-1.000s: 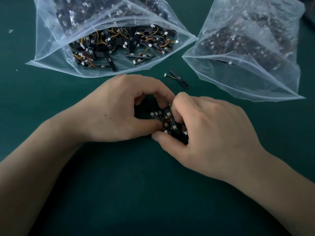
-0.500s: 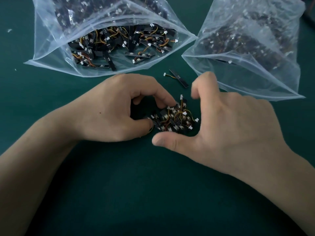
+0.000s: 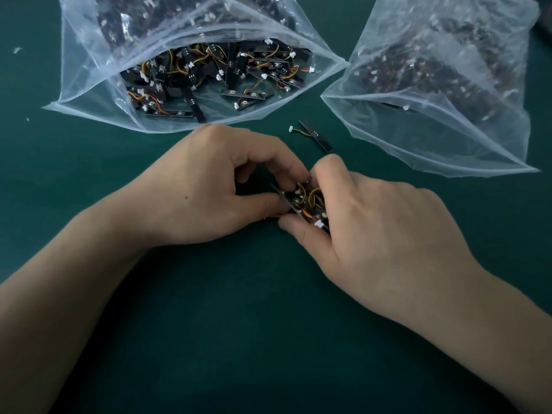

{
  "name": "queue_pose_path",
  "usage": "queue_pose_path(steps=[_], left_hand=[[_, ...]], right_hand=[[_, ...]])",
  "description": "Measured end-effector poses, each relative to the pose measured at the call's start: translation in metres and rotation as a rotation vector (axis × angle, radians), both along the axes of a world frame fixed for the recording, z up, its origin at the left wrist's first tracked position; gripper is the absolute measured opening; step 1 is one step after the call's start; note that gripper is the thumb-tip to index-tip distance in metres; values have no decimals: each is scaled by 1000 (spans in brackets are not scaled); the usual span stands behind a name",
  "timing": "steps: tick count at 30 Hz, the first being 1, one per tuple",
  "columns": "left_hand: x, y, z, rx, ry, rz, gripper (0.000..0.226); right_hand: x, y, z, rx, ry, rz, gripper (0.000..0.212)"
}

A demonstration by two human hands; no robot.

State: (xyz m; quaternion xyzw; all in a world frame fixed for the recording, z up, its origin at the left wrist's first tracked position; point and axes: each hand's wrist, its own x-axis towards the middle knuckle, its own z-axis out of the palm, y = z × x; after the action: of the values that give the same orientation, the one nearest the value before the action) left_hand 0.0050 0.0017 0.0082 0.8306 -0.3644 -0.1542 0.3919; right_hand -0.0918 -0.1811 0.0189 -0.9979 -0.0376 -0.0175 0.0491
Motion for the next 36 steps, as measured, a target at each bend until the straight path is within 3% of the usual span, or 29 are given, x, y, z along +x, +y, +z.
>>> queue_pose_path(steps=[8, 12, 16, 29, 36], left_hand=[[2, 0, -6, -71, -15, 25, 18], [2, 2, -7, -99, -28, 15, 24], [5, 4, -9, -160, 4, 64, 41], [3, 2, -10, -64, -16, 107, 29], [3, 1, -10, -48, -36, 108, 28]], right_hand=[[4, -8, -13, -78, -11, 53, 29], [5, -11, -12, -52, -34, 73, 42], [7, -17, -7, 9, -98, 97, 25], [34, -75, -8, -90, -316, -336, 44], [35, -74, -8, -1, -343, -282, 8]])
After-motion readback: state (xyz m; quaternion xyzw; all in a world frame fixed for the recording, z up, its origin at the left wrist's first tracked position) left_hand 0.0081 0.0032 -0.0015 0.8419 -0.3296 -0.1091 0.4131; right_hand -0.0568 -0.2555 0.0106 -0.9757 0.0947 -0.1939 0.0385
